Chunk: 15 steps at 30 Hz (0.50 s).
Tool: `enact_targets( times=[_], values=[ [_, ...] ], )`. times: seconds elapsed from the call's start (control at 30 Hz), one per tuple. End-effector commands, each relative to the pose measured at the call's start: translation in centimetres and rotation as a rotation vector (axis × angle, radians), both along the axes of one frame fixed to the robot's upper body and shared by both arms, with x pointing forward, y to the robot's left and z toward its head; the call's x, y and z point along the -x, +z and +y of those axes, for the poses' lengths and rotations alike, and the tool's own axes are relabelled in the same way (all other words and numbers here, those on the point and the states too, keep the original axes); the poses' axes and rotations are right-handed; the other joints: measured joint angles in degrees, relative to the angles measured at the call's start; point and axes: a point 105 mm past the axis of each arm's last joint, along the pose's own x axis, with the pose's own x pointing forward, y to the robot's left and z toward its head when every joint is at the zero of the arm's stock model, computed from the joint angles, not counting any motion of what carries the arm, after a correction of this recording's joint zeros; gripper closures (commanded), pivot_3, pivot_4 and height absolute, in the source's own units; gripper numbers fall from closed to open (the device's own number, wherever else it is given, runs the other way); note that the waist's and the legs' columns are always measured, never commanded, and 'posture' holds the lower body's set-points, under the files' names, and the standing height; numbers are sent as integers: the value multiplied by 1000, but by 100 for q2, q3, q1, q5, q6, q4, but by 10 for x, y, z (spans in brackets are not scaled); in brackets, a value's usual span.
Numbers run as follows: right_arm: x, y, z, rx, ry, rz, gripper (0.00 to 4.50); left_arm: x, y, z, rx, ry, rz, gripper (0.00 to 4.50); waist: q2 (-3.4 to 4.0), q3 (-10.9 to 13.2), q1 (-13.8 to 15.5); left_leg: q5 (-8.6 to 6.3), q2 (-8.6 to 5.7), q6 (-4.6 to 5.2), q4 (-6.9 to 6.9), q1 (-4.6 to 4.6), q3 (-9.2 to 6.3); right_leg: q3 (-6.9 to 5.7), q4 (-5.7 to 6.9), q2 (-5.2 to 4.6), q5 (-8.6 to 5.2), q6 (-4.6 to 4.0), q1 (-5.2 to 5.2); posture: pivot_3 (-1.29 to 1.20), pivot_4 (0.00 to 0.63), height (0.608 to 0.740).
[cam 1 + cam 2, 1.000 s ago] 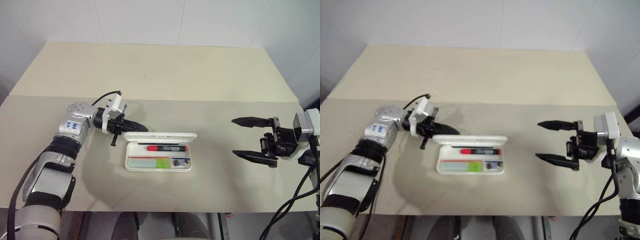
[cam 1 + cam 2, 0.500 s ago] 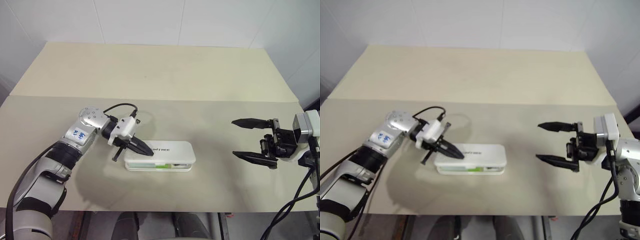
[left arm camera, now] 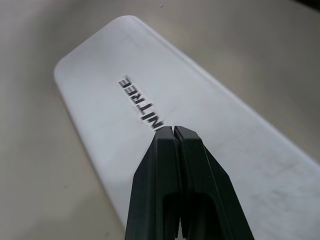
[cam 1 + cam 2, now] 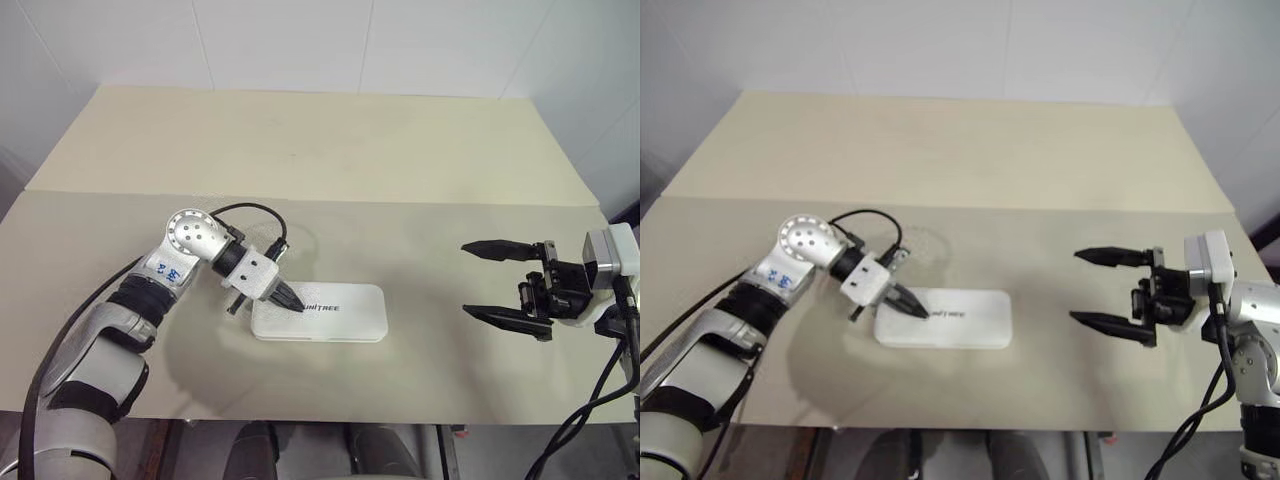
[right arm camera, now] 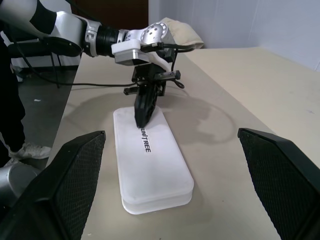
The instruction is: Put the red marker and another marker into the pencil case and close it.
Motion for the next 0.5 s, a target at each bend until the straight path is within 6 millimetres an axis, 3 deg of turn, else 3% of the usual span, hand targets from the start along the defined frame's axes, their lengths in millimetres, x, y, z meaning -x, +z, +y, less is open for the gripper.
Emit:
enact_targets(
  times=[0.03, 0.23, 0.37, 0.5],
  values=[
    [2, 12, -2, 10, 1, -51, 0, 1, -10, 5, -42, -3, 57, 4458, 0, 0, -3, 1, 0, 2, 0, 0, 0, 1, -1, 0, -1, -6, 0, 0, 150, 740],
    [-1, 12, -2, 12, -3, -51, 0, -7, 38, -8, 350, 141, 136, 4458, -1, 1, -12, 4, -2, 7, 0, -22, -1, 0, 6, 0, 26, 42, -21, 0, 150, 740],
    [-4, 12, -2, 10, -6, -50, 0, -3, 60, 4, 529, 217, 194, 4458, 1, 2, -15, 4, 4, 7, -14, -23, -4, -9, 10, 3, 20, 35, -30, 0, 150, 740],
    [-10, 12, -1, 17, -4, -55, 0, 11, 67, 24, 592, 251, 262, 4458, 5, 3, -29, 3, 7, 6, -13, -19, -2, -11, 11, 3, 19, 34, -28, 0, 150, 740]
  ],
)
